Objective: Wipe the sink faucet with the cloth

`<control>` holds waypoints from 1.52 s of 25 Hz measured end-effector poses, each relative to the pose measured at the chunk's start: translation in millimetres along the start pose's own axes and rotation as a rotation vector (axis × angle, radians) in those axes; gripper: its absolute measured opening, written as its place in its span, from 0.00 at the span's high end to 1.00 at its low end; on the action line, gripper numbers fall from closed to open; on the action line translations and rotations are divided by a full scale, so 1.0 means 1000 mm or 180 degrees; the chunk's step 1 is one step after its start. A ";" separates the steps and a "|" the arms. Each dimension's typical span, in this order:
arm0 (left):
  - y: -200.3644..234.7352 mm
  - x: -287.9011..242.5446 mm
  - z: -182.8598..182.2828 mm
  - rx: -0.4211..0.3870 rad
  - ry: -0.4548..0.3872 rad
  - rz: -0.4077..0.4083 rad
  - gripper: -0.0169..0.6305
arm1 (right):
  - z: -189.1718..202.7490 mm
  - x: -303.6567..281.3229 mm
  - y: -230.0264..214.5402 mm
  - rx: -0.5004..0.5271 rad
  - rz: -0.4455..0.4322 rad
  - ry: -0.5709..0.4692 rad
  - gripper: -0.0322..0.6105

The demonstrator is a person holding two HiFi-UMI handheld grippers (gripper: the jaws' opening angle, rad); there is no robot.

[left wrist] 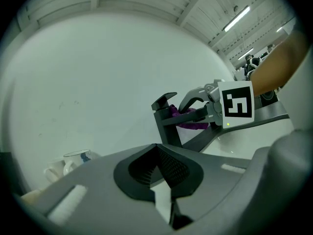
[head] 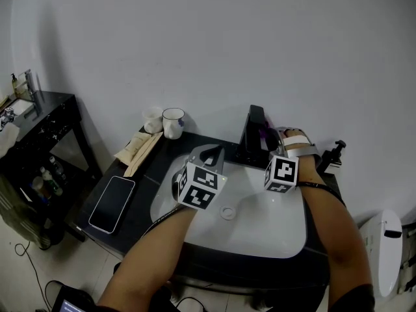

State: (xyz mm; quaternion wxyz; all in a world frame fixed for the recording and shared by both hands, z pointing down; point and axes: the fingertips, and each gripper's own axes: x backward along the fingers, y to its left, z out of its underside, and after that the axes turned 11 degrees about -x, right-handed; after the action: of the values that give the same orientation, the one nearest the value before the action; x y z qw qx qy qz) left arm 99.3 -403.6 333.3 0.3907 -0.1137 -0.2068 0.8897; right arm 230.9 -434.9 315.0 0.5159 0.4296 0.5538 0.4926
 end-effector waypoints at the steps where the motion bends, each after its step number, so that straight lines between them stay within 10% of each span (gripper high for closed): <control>1: 0.000 0.000 0.000 0.0000 0.0002 -0.0001 0.95 | 0.000 -0.001 0.004 0.0017 -0.0022 -0.0005 0.84; 28: 0.025 0.012 0.001 -0.0056 0.0020 -0.0258 0.95 | 0.010 0.041 0.089 0.0915 -0.0319 -0.0023 0.84; 32: 0.036 0.019 0.005 -0.0029 0.0073 -0.0375 0.95 | 0.000 0.066 0.069 0.0299 -0.0319 -0.0106 0.84; 38: 0.062 0.039 -0.003 0.0146 -0.0015 -0.0610 0.95 | -0.066 0.101 0.067 -0.1540 -0.0566 -0.0528 0.84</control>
State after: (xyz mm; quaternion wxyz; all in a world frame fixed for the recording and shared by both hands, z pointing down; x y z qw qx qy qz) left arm 34.3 -410.9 300.5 0.4760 -0.0823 -0.1972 0.8531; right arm 153.7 -332.8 364.8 0.6884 0.2824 0.4113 0.5264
